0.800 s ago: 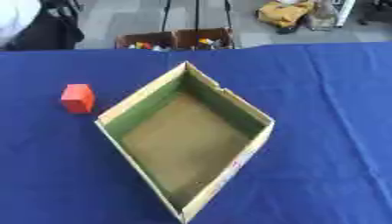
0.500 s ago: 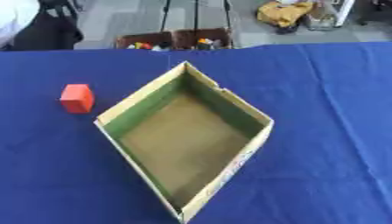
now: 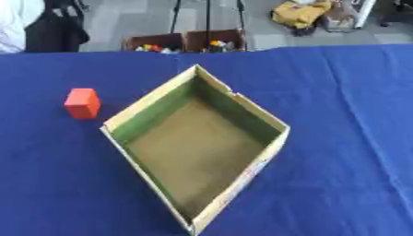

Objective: Pick up objects on the table and place them in the box.

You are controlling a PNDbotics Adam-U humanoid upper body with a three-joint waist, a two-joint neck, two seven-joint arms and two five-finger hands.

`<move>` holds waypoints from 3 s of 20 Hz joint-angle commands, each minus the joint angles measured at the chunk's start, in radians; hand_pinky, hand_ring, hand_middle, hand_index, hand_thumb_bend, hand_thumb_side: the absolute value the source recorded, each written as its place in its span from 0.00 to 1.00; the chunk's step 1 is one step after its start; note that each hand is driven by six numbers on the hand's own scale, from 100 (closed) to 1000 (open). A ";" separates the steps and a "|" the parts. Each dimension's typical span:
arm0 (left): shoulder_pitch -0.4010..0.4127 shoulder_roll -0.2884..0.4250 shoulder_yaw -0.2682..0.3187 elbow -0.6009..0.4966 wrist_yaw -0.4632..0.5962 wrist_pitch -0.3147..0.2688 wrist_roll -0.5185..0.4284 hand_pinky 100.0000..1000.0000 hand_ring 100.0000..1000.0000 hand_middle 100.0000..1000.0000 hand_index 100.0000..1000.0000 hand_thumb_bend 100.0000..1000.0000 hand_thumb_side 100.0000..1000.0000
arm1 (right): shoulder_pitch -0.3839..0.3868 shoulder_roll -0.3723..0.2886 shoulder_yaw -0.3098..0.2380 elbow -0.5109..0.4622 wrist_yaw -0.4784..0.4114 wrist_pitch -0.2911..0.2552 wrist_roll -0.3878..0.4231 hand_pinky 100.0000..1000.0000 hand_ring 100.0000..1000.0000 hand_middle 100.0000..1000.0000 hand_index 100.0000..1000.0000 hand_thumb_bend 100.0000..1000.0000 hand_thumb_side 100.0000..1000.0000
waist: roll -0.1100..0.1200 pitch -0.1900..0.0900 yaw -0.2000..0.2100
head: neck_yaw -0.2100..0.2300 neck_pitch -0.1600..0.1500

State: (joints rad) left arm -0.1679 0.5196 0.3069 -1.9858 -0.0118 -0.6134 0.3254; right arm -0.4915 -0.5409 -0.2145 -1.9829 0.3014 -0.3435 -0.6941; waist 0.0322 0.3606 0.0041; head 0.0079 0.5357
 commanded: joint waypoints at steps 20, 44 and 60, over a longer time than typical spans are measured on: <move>-0.037 0.530 -0.157 0.222 -0.270 0.249 -0.156 0.70 0.83 0.87 0.98 0.00 0.84 | 0.013 -0.035 0.014 -0.017 -0.026 0.007 0.033 0.73 0.71 0.78 0.75 0.00 0.70 | 0.034 -0.043 -0.047 | 0.022 0.011; -0.509 0.479 -0.383 0.807 -0.631 0.053 -0.516 0.76 0.91 0.95 1.00 0.29 0.72 | -0.009 -0.025 0.051 -0.017 -0.064 0.000 0.092 0.73 0.71 0.78 0.75 0.00 0.71 | 0.049 -0.030 -0.104 | 0.097 -0.015; -0.697 0.371 -0.319 0.939 -0.594 0.035 -0.946 0.77 0.90 0.92 1.00 0.47 0.62 | -0.028 -0.020 0.059 -0.017 -0.078 -0.004 0.111 0.73 0.71 0.78 0.75 0.00 0.69 | 0.067 0.008 -0.133 | 0.139 -0.050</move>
State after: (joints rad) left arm -0.8448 0.8671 -0.0264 -1.0412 -0.6152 -0.5418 -0.5642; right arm -0.5052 -0.5440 -0.1531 -1.9829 0.2341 -0.3458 -0.5871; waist 0.0846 0.3717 -0.1303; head 0.1408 0.4986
